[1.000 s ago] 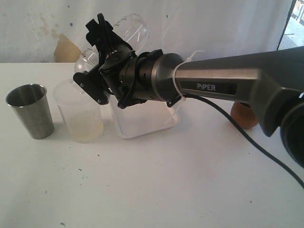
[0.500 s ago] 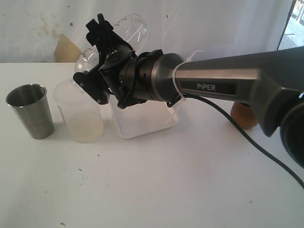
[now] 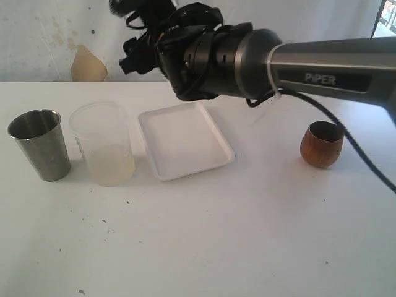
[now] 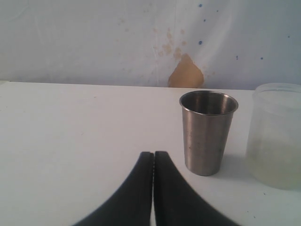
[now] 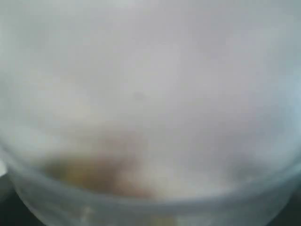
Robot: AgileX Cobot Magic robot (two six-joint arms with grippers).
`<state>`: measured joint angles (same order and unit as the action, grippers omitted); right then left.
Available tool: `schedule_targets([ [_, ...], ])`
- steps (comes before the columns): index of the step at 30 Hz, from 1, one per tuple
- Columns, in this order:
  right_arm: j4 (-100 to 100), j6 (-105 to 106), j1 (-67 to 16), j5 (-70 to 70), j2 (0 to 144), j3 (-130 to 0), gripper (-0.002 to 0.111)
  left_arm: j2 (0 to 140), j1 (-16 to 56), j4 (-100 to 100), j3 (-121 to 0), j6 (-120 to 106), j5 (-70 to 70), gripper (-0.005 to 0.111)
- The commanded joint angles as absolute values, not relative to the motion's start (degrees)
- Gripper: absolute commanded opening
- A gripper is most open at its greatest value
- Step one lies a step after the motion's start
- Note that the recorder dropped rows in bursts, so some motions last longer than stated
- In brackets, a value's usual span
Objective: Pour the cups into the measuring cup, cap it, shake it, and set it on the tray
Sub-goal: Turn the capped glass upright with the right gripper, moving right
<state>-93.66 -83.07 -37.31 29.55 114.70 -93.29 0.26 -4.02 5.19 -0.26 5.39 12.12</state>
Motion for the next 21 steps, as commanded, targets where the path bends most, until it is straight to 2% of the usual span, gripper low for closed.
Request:
schedule_targets([
  [1, -88.7, -92.0, -34.9, 22.8, 111.4, -90.0, 0.000, 0.0, -3.9, 5.2, 0.0, 5.5, 11.6, 0.001],
  [5, -99.6, -105.9, -31.1, 12.5, 111.4, -86.0, 0.000, 0.0, -3.9, 5.2, 0.0, 5.5, 11.6, 0.001],
  [11, -99.9, -106.6, -26.4, 12.5, 111.6, -78.8, 0.000, 0.0, -3.9, 5.2, 0.0, 5.5, 11.6, 0.001],
  [15, -99.9, -100.6, -25.0, 10.7, 111.9, -77.8, 0.000, 0.0, -3.9, 5.2, 0.0, 5.5, 11.6, 0.001],
  [21, -99.9, -89.0, -25.0, -7.0, 112.0, -82.3, 0.000, 0.0, -3.9, 5.2, 0.0, 5.5, 11.6, 0.001],
])
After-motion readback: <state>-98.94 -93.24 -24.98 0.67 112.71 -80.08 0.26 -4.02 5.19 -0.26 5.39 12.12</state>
